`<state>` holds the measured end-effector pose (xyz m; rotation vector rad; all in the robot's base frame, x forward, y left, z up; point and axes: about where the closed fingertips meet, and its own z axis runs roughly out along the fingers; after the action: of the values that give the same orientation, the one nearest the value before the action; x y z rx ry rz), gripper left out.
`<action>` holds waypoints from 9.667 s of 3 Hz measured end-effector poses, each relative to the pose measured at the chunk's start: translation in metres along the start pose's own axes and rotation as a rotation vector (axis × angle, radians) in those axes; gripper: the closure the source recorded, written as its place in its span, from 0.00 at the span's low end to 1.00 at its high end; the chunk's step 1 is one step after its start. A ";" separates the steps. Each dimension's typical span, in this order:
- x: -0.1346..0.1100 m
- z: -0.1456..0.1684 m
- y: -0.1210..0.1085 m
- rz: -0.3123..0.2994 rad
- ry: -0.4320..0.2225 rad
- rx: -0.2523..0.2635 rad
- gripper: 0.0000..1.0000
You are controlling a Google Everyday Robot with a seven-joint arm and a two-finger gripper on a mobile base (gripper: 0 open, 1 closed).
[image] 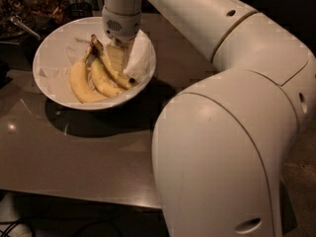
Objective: Pick banana from white bowl
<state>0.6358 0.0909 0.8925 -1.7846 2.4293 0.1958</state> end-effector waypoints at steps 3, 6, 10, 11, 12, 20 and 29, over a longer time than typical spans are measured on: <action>-0.003 -0.001 0.000 -0.017 0.011 0.003 0.61; -0.001 0.015 -0.005 -0.011 0.017 -0.036 0.63; 0.008 0.003 -0.008 0.002 0.004 -0.018 0.59; 0.009 -0.003 -0.006 -0.002 0.007 -0.008 0.60; 0.006 -0.004 -0.001 -0.021 0.012 -0.012 0.58; -0.002 0.011 0.004 -0.079 0.022 -0.060 0.56; 0.048 -0.034 -0.018 -0.032 -0.128 0.000 0.00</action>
Offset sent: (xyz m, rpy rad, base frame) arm -0.0193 -0.0156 0.0065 -0.0719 0.0576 0.0312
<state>0.6379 0.0349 0.9175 -1.7523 2.3111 0.2968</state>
